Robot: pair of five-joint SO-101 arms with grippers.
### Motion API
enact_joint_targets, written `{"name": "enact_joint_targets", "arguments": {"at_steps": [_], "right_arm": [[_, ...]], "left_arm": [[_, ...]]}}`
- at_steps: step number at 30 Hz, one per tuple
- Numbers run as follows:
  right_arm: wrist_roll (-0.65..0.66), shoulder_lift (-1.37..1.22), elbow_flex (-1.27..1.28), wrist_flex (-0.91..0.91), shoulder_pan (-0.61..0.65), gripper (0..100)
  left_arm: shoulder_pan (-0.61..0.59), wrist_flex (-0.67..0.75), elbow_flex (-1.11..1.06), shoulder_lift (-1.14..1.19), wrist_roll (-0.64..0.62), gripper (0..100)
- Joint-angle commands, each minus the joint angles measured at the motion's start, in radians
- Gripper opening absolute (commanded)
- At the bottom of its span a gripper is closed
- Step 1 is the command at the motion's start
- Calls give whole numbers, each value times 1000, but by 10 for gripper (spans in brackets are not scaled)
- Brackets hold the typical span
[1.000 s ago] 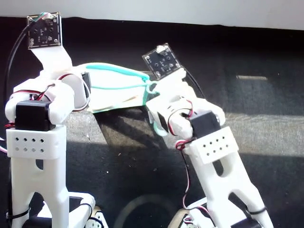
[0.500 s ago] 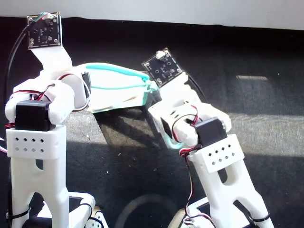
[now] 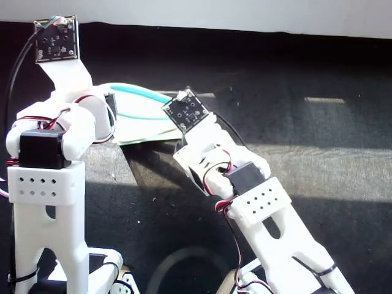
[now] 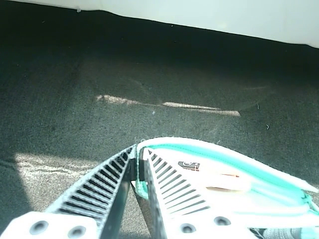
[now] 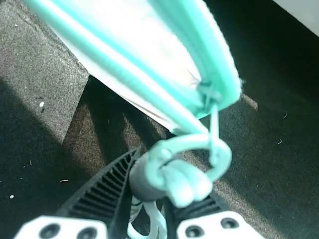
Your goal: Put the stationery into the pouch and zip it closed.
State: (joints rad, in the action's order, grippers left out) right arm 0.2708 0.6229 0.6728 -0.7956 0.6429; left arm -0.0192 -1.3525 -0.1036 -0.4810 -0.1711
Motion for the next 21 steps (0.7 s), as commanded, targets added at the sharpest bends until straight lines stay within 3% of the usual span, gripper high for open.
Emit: {"name": "enact_joint_targets", "arguments": {"at_steps": [1,7,10,21], "right_arm": [[5,15,-2,38,-25,12],[-60,16,-10,41,-88,129],[-123,15,-28,41,-93,134],[-129,-94,-65,38,-94,133]], "left_arm": [[19,-12,1,13,5,9],[19,-15,-1,13,5,9],[19,-12,-4,13,5,9],[19,-15,-5,13,6,9]]}}
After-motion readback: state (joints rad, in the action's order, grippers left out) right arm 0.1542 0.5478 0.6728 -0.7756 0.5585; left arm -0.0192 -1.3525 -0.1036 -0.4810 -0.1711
